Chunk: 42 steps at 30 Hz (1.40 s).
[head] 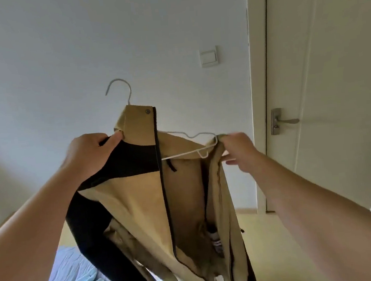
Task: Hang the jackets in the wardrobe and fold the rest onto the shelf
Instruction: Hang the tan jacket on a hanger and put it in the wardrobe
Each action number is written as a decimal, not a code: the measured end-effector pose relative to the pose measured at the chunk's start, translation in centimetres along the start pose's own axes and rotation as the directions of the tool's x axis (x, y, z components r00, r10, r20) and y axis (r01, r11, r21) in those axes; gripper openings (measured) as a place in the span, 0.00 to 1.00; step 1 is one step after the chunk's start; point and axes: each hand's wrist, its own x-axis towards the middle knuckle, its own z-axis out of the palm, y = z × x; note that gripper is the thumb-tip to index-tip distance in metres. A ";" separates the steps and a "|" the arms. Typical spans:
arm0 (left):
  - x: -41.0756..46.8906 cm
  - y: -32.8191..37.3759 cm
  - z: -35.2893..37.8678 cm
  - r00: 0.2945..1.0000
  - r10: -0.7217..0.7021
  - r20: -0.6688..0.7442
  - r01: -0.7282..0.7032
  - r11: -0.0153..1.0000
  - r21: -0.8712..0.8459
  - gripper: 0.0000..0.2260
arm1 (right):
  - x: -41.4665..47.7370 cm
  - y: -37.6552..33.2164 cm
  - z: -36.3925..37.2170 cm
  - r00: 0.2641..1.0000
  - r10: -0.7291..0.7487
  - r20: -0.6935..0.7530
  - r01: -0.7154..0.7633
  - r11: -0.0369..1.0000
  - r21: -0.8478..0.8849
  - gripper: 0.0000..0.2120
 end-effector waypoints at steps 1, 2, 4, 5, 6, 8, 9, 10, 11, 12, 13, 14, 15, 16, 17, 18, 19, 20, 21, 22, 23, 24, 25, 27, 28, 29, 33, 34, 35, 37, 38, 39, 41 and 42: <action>0.0 -0.8 -0.6 0.998 -0.055 -0.028 0.051 0.992 -0.119 0.38 | 0.3 -2.1 -0.7 0.987 -0.161 -0.014 0.161 0.980 0.115 0.11; 0.1 -1.4 -1.1 0.993 -0.095 -0.066 0.078 0.970 -0.229 0.37 | 0.4 -3.0 -1.0 0.963 -0.271 0.002 0.266 0.946 0.183 0.20; 0.1 -1.7 -2.0 0.981 -0.134 -0.141 0.075 0.929 -0.361 0.36 | 0.0 -2.0 -0.1 0.965 -0.249 0.077 0.244 0.968 0.062 0.46; 0.1 -1.6 -2.2 0.974 -0.143 -0.173 0.063 0.914 -0.400 0.35 | -0.2 -0.4 0.8 0.974 -0.193 0.121 0.205 0.975 -0.091 0.51; 0.0 -1.5 -2.4 0.969 -0.149 -0.196 0.051 0.901 -0.431 0.34 | -0.1 1.4 1.9 0.981 -0.139 0.138 0.170 0.954 -0.248 0.45; -0.2 -1.4 -2.6 0.964 -0.152 -0.216 0.035 0.886 -0.463 0.34 | 1.1 4.1 3.3 0.997 -0.079 0.025 0.082 0.901 -0.426 0.20; -0.2 -1.8 -2.6 0.963 -0.153 -0.221 0.034 0.885 -0.464 0.35 | 1.7 4.3 3.4 0.996 -0.078 -0.040 0.049 0.878 -0.475 0.14; -0.3 -2.4 -2.7 0.964 -0.156 -0.215 0.042 0.888 -0.457 0.36 | 2.2 3.8 3.3 0.995 -0.083 -0.059 0.042 0.865 -0.500 0.11; -0.5 -3.3 -2.8 0.966 -0.162 -0.200 0.059 0.895 -0.441 0.37 | 2.5 2.9 2.9 0.995 -0.097 -0.036 0.065 0.852 -0.520 0.09; -0.7 -4.2 -2.9 0.970 -0.171 -0.175 0.084 0.905 -0.417 0.37 | 2.9 1.8 2.6 0.991 -0.134 -0.001 0.113 0.841 -0.528 0.11; -1.1 -5.2 -2.9 0.974 -0.180 -0.139 0.113 0.914 -0.391 0.37 | 3.0 0.5 2.3 0.984 -0.179 0.016 0.160 0.833 -0.530 0.17; -1.5 -5.9 -2.8 0.977 -0.190 -0.093 0.145 0.923 -0.357 0.36 | 3.2 -0.8 2.1 0.975 -0.223 0.020 0.200 0.827 -0.526 0.21; -1.9 -6.7 -2.6 0.978 -0.207 -0.034 0.186 0.930 -0.316 0.36 | 3.0 -2.0 2.2 0.966 -0.256 0.023 0.231 0.826 -0.514 0.24; -2.4 -7.2 -2.2 0.975 -0.223 0.025 0.222 0.941 -0.257 0.37 | 2.9 -3.1 2.5 0.958 -0.284 0.033 0.264 0.832 -0.487 0.24; -2.6 -7.3 -1.6 0.970 -0.230 0.079 0.241 0.952 -0.187 0.38 | 2.8 -4.1 2.8 0.953 -0.302 0.038 0.286 0.847 -0.447 0.23; -3.0 -7.4 -1.0 0.963 -0.235 0.128 0.252 0.959 -0.131 0.38 | 2.7 -4.9 3.2 0.947 -0.318 0.045 0.309 0.862 -0.402 0.22; -3.5 -7.3 -0.4 0.956 -0.239 0.170 0.258 0.960 -0.104 0.36 | 2.5 -5.6 3.8 0.942 -0.332 0.049 0.327 0.872 -0.364 0.21; -4.0 -7.2 0.2 0.949 -0.236 0.209 0.261 0.960 -0.100 0.34 | 2.4 -6.0 4.5 0.936 -0.348 0.057 0.346 0.877 -0.333 0.22; -4.6 -7.0 0.8 0.944 -0.224 0.243 0.256 0.960 -0.110 0.33 | 2.3 -6.4 5.1 0.930 -0.361 0.069 0.364 0.877 -0.314 0.22; -5.0 -6.7 1.4 0.940 -0.207 0.270 0.247 0.961 -0.123 0.33 | 2.1 -6.8 5.7 0.923 -0.375 0.087 0.384 0.873 -0.301 0.22; -5.4 -6.5 2.0 0.938 -0.193 0.287 0.237 0.963 -0.127 0.33 | 1.8 -7.1 6.3 0.916 -0.387 0.105 0.400 0.868 -0.294 0.23; -5.6 -6.2 2.4 0.937 -0.187 0.296 0.229 0.966 -0.116 0.32 | 1.5 -7.4 6.7 0.910 -0.399 0.117 0.415 0.863 -0.288 0.22; -5.8 -6.1 2.7 0.935 -0.188 0.302 0.221 0.972 -0.082 0.31 | 1.3 -7.7 7.1 0.902 -0.413 0.124 0.431 0.858 -0.279 0.21; -6.1 -5.7 3.2 0.934 -0.217 0.284 0.211 0.976 0.051 0.31 | 0.8 -8.2 7.6 0.889 -0.441 0.121 0.458 0.850 -0.261 0.19; -6.3 -5.4 3.4 0.940 -0.231 0.251 0.208 0.971 0.117 0.32 | 0.4 -8.5 7.8 0.882 -0.456 0.121 0.472 0.843 -0.257 0.19; -6.4 -5.2 3.6 0.946 -0.246 0.210 0.215 0.964 0.158 0.32 | 0.0 -8.7 7.9 0.874 -0.468 0.129 0.485 0.836 -0.255 0.18; -6.2 -4.2 4.3 0.927 -0.368 0.073 0.360 0.928 0.096 0.31 | -2.1 -8.9 8.1 0.847 -0.466 0.254 0.516 0.837 -0.184 0.14; -6.0 -4.2 4.3 0.917 -0.395 0.055 0.392 0.918 0.055 0.31 | -2.6 -8.8 7.9 0.839 -0.468 0.279 0.525 0.831 -0.183 0.14; -5.7 -4.4 4.3 0.910 -0.414 0.036 0.414 0.910 0.001 0.32 | -3.0 -8.7 7.6 0.830 -0.478 0.286 0.540 0.817 -0.202 0.14; -5.2 -5.2 4.0 0.906 -0.423 -0.018 0.419 0.903 -0.098 0.33 | -3.2 -8.4 6.5 0.818 -0.518 0.249 0.573 0.770 -0.281 0.12; -5.0 -5.6 3.8 0.903 -0.427 -0.050 0.419 0.899 -0.127 0.33 | -3.2 -8.2 5.8 0.817 -0.533 0.218 0.576 0.757 -0.308 0.12; -4.9 -5.9 3.6 0.896 -0.438 -0.076 0.424 0.893 -0.152 0.33 | -3.3 -8.2 5.1 0.818 -0.541 0.196 0.575 0.757 -0.309 0.11; -4.5 -6.0 3.3 0.884 -0.454 -0.108 0.430 0.882 -0.194 0.33 | -3.8 -8.2 3.8 0.815 -0.530 0.234 0.577 0.779 -0.247 0.14; -4.3 -5.7 3.3 0.883 -0.456 -0.114 0.426 0.879 -0.215 0.33 | -4.2 -8.3 3.5 0.804 -0.513 0.301 0.579 0.790 -0.200 0.16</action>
